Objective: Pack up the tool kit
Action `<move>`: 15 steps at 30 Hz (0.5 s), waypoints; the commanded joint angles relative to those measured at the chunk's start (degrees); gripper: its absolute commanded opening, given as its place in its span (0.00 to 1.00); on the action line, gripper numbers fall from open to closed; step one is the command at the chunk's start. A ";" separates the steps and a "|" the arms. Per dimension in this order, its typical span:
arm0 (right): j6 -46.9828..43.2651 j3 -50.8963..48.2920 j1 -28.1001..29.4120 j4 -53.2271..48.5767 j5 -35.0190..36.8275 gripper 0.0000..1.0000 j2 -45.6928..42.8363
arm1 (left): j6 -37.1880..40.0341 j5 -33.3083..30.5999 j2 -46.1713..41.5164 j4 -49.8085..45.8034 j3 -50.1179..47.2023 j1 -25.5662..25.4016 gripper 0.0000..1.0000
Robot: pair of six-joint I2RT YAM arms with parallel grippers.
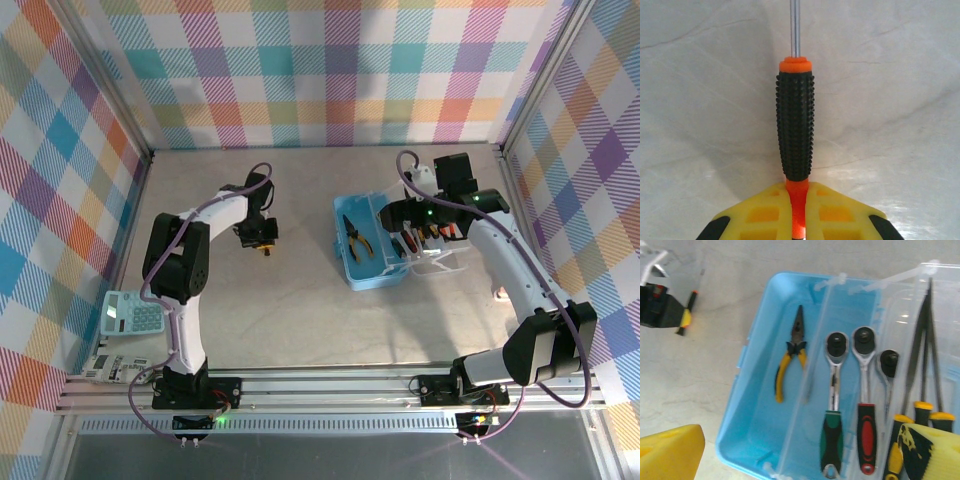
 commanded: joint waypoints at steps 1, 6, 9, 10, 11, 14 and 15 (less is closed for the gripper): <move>3.05 2.13 0.50 -0.02 -9.52 0.99 -0.30 | 1.57 10.11 -3.57 6.17 -1.63 -1.36 0.00; 13.38 -0.79 0.75 10.97 -22.05 0.99 -1.42 | -3.15 27.31 -13.42 16.43 -5.82 -2.56 0.00; 21.08 -1.82 1.78 19.32 -26.29 0.99 -0.98 | -7.11 33.37 -17.67 23.14 -6.80 -4.77 0.00; 22.18 -1.37 2.41 20.28 -25.84 0.99 -0.39 | -8.10 34.49 -18.54 25.11 -6.73 -5.62 0.00; 22.67 -0.48 3.52 20.34 -24.82 0.99 0.55 | -9.15 35.33 -19.40 27.15 -6.69 -6.59 0.00; 23.97 2.08 5.68 20.21 -21.23 0.99 3.60 | -11.78 37.37 -21.03 31.13 -6.53 -9.08 0.00; 25.10 2.28 5.90 21.28 -20.82 0.98 4.46 | -12.35 37.64 -21.41 32.02 -6.44 -9.88 0.00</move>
